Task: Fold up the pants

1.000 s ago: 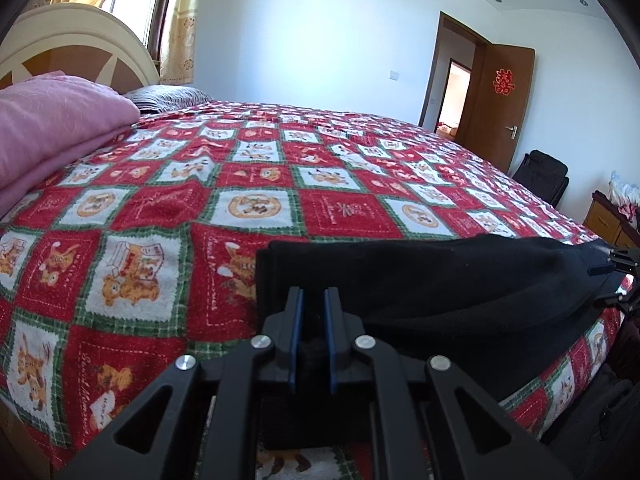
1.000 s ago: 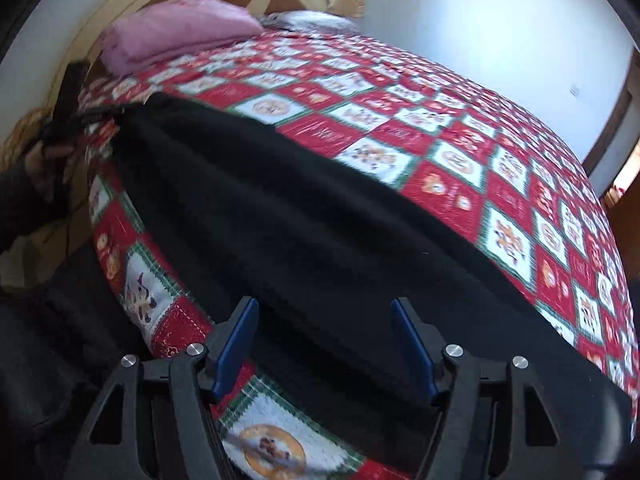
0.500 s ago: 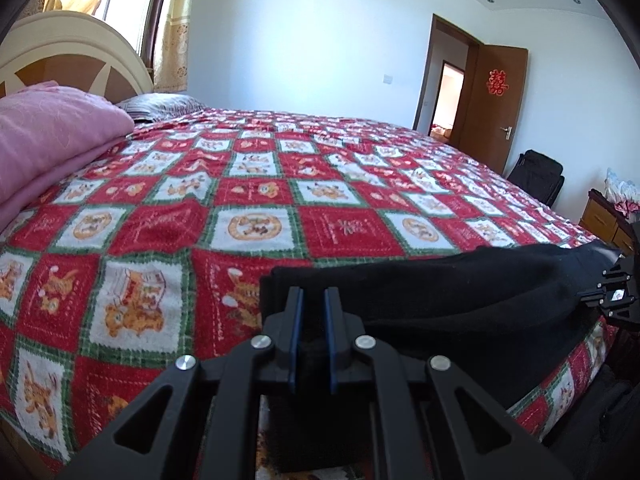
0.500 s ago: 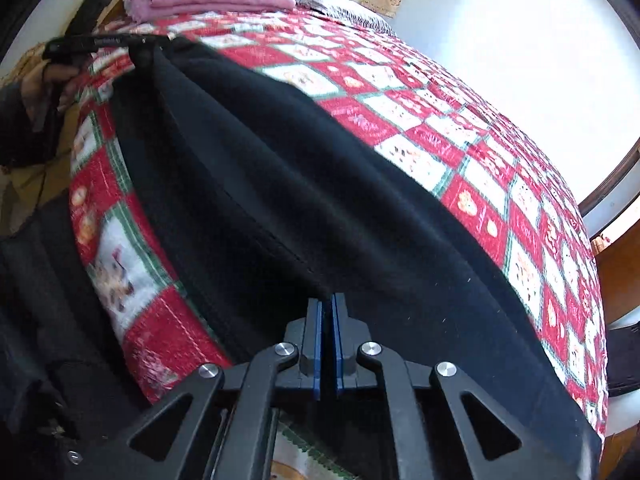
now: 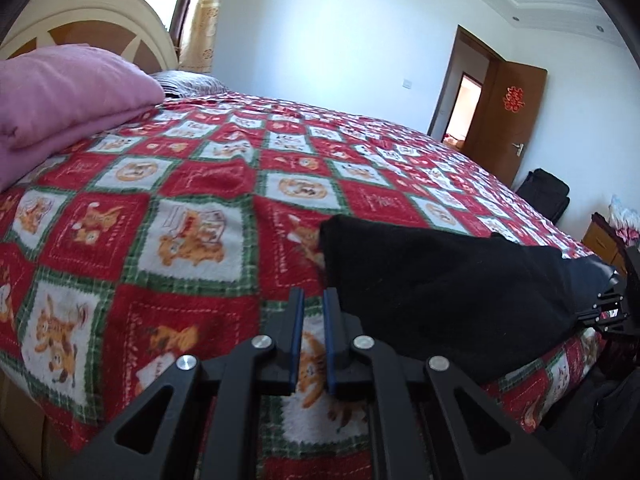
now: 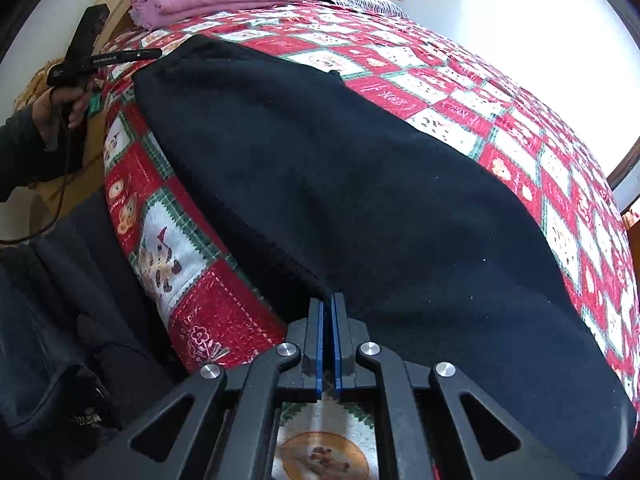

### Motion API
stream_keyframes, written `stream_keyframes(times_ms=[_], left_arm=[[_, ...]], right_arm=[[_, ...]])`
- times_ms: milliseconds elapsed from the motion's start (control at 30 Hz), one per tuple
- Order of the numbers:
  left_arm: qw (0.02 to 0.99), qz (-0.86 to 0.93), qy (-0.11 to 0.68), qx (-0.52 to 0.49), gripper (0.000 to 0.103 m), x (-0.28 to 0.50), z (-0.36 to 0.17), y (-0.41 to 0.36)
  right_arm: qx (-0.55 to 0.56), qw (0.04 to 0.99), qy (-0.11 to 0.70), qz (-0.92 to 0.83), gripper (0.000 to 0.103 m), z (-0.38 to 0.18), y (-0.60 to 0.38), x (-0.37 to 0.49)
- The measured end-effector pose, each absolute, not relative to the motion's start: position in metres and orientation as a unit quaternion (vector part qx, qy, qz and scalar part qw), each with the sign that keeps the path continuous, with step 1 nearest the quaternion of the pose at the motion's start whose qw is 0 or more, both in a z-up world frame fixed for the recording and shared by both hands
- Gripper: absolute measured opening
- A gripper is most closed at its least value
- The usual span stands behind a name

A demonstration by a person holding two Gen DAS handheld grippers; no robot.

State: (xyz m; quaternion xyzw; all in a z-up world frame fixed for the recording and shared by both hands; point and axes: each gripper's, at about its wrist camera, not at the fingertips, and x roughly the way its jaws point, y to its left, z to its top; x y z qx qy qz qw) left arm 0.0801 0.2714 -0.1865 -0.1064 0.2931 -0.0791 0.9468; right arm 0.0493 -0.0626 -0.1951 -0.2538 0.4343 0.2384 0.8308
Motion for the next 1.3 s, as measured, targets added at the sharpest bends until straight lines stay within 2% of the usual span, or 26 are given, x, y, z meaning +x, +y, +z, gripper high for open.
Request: stream_keyframes(times_ms=[333, 433, 500, 567, 600, 667, 700, 733, 1000, 1167, 1300], left_arm=[[0.952, -0.091, 0.270, -0.115, 0.012, 0.075, -0.164, 0.250], [0.952, -0.111, 0.267, -0.105, 0.028, 0.078, -0.155, 0.232], [0.950, -0.127, 0.266, -0.104, 0.052, 0.082, -0.152, 0.218], [0.946, -0.148, 0.273, -0.098, 0.058, 0.087, -0.148, 0.198], [0.943, -0.161, 0.276, -0.095, 0.058, 0.091, -0.146, 0.187], [0.935, -0.193, 0.286, -0.079, 0.058, 0.097, -0.141, 0.159], [0.932, -0.207, 0.289, -0.065, 0.058, 0.101, -0.139, 0.144], [0.927, -0.225, 0.294, -0.050, 0.058, 0.105, -0.137, 0.126], [0.875, -0.353, 0.329, 0.039, 0.058, 0.122, -0.136, -0.005], [0.834, -0.430, 0.334, 0.091, 0.057, 0.109, -0.136, -0.078], [0.810, -0.467, 0.335, 0.116, 0.052, 0.099, -0.137, -0.110]], right_arm=[[-0.254, 0.828, 0.439, 0.236, 0.003, -0.198, -0.059, 0.043], [-0.254, 0.827, 0.441, 0.237, 0.003, -0.200, -0.057, 0.042], [-0.252, 0.827, 0.443, 0.236, 0.004, -0.204, -0.058, 0.045], [-0.231, 0.830, 0.447, 0.241, 0.004, -0.201, -0.065, 0.048], [-0.224, 0.832, 0.448, 0.239, 0.006, -0.197, -0.069, 0.049], [-0.205, 0.838, 0.450, 0.231, 0.022, -0.190, -0.083, 0.050], [-0.192, 0.842, 0.452, 0.224, 0.042, -0.186, -0.092, 0.049], [-0.178, 0.847, 0.452, 0.216, 0.049, -0.181, -0.104, 0.049], [-0.041, 0.904, 0.419, 0.075, 0.049, -0.129, -0.250, 0.017], [0.057, 0.915, 0.396, -0.038, 0.049, -0.119, -0.339, -0.007], [0.086, 0.918, 0.379, -0.075, 0.049, -0.118, -0.370, -0.020]])
